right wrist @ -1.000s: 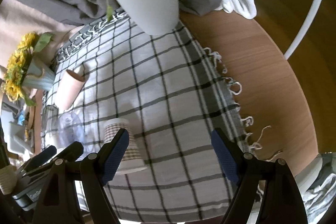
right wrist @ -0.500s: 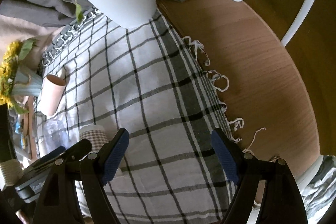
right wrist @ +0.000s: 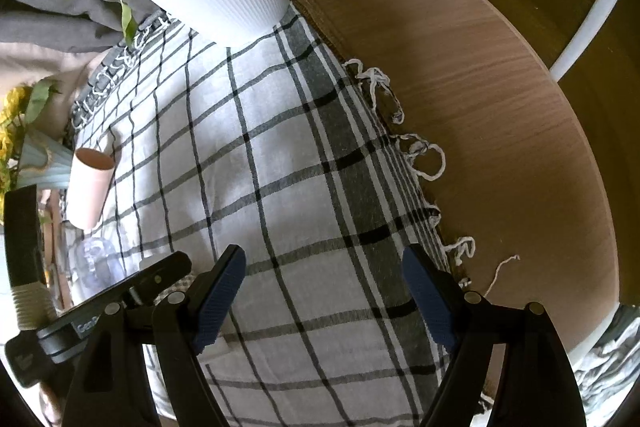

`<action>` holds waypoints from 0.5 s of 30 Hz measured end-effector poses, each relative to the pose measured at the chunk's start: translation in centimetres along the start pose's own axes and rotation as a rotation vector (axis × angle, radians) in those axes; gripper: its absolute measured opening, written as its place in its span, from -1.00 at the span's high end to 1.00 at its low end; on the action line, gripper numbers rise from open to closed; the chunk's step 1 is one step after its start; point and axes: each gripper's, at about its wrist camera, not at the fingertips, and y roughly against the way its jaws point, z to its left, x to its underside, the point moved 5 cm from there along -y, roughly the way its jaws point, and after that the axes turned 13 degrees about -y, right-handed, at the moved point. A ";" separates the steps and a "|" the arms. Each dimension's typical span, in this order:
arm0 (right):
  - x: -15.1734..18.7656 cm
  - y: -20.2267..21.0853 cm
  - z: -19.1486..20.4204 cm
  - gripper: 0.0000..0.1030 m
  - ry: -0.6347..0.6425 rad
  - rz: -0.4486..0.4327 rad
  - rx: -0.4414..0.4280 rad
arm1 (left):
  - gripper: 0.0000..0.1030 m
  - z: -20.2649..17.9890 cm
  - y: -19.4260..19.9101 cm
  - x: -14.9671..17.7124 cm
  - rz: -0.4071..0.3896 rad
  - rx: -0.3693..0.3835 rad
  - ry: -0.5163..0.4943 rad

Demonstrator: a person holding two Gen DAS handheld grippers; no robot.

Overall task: Flip cup upside down
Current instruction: 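Lift the paper cup with the right gripper and rotate it rim-down, then lower the inverted paper cup onto the cloth and open the right gripper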

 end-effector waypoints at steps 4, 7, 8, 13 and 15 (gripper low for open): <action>-0.1 -0.3 -0.1 -0.56 -0.003 0.006 0.007 | -0.30 -0.1 -0.7 -0.3 0.018 -0.012 -0.003; -0.1 -0.6 -0.3 -0.56 -0.006 0.013 0.013 | -0.09 -0.2 -1.1 -0.3 0.034 -0.012 -0.008; -0.1 -0.6 -0.3 -0.56 -0.007 0.014 0.014 | -0.07 -0.3 -1.2 -0.5 0.033 -0.009 -0.008; 0.0 -0.6 -0.4 -0.56 -0.005 0.017 0.015 | -0.07 -0.7 -0.1 -1.0 -0.006 -0.037 -0.019; -0.1 -0.4 -0.4 -0.56 -0.008 0.014 0.010 | -0.07 -0.8 1.0 -1.5 -0.037 -0.054 -0.027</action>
